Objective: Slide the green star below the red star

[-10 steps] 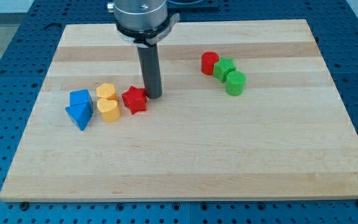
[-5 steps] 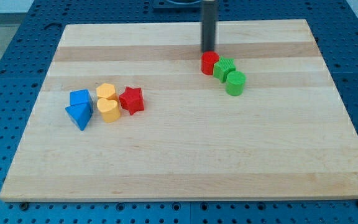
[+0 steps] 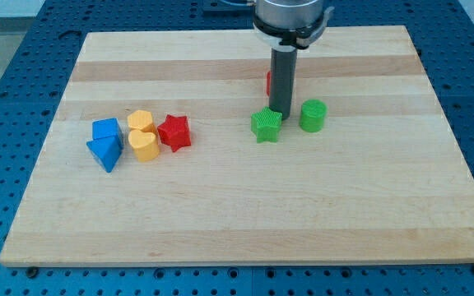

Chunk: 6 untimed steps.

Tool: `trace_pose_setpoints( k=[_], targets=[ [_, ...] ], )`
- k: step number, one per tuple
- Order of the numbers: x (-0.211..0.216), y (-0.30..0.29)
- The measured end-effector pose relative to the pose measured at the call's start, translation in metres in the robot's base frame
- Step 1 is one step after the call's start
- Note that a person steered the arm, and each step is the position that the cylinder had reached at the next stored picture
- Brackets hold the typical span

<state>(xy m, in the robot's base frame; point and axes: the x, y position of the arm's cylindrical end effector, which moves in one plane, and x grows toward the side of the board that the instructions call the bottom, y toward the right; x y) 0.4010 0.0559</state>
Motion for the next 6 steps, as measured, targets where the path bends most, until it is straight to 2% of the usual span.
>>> trace_pose_setpoints(
  k=[1, 3, 6],
  targets=[
    [0.003, 0.009],
    [0.051, -0.052],
    [0.107, -0.074]
  ],
)
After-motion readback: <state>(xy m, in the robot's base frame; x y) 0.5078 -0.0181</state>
